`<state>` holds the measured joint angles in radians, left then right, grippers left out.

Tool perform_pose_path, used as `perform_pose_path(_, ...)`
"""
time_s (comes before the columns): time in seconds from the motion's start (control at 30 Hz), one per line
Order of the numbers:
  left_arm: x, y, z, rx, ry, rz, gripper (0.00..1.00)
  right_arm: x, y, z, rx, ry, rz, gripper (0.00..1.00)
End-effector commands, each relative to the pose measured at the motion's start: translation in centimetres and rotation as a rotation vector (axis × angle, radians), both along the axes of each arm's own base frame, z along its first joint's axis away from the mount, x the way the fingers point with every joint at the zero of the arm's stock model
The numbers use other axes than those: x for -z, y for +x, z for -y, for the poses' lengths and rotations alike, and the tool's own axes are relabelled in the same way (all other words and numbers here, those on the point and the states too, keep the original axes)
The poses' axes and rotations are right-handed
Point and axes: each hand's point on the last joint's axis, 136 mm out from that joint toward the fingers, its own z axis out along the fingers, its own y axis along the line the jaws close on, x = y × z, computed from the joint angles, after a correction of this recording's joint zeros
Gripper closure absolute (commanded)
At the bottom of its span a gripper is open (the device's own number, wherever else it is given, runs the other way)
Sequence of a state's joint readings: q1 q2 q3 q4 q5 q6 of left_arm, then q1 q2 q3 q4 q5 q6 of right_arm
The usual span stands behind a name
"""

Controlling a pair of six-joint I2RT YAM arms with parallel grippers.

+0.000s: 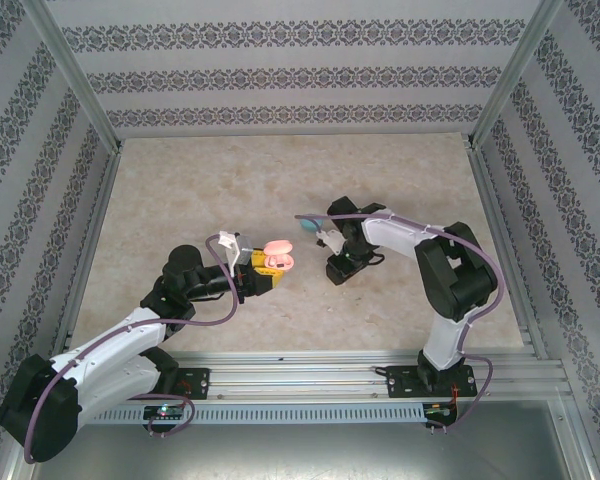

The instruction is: Insert the wireless bluetooth earbuds into the charging case

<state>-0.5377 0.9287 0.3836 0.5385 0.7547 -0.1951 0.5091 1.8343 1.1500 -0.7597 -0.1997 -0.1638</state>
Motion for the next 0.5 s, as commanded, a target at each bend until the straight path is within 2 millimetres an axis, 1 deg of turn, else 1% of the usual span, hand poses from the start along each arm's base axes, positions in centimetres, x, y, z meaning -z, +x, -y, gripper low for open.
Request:
perform_pose_path(0.0,-1.1,-0.3,0.4,0.021,-0.010,0.034,0.80,0.3,-0.5,-0.5,-0.028,-0.002,-0.031,0.59)
perform_pose_path(0.23,-1.2,-0.2,0.4,0.020,-0.010,0.036,0.80,0.6,-0.8,-0.4,-0.004,-0.018,-0.048,0.68)
perform_pose_path(0.47,-1.5,-0.2,0.5,0.025,-0.016,0.040,0.80,-0.5,-0.8,0.4,0.070,-0.049,-0.040,0.77)
